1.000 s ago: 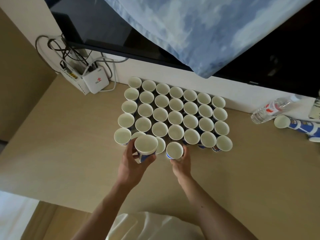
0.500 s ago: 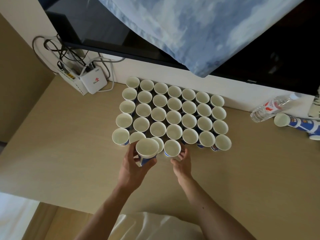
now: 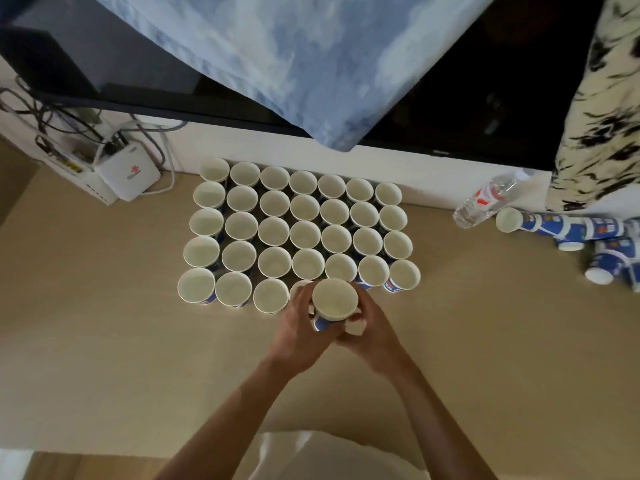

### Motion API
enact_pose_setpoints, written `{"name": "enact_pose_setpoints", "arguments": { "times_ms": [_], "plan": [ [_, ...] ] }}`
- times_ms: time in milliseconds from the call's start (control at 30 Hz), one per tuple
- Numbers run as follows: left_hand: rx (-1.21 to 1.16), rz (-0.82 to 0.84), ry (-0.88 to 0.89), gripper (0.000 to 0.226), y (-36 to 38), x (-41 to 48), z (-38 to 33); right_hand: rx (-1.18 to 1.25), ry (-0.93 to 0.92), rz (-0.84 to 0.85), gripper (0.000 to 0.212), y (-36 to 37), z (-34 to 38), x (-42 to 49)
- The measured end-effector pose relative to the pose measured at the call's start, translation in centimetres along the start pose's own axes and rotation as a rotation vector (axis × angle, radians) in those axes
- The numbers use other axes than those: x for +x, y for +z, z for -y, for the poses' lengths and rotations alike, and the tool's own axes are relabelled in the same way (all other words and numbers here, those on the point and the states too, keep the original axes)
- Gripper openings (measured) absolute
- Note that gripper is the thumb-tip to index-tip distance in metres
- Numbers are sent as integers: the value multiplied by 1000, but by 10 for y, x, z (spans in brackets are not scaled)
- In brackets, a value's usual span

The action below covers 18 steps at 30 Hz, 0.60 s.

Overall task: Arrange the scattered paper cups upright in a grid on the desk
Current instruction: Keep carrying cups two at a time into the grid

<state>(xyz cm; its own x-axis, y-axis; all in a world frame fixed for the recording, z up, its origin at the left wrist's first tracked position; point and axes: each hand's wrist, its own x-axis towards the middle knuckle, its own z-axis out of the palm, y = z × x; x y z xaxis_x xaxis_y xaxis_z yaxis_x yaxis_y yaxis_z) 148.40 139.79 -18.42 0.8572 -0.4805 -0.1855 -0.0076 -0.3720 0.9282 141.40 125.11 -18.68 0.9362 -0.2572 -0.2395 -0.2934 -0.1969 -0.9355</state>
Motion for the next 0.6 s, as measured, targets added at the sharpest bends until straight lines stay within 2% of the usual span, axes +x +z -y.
{"name": "enact_pose_setpoints", "arguments": {
  "times_ms": [133,200,300,400,600],
  "plan": [
    [49,140,13,73,1,7,-4,129,24,-100,67,-3,-12,-1],
    [76,156,13,81,-2,8,-3,155,35,-158,66,0,-20,-1],
    [63,50,-46,78,-13,6,2,174,85,-259,69,4,-40,1],
    [45,-58,-112,60,-22,4,8,172,158,-308,72,11,-62,8],
    [29,-101,-184,52,-34,-5,18,138,310,-348,63,27,-92,28]
  ]
}}
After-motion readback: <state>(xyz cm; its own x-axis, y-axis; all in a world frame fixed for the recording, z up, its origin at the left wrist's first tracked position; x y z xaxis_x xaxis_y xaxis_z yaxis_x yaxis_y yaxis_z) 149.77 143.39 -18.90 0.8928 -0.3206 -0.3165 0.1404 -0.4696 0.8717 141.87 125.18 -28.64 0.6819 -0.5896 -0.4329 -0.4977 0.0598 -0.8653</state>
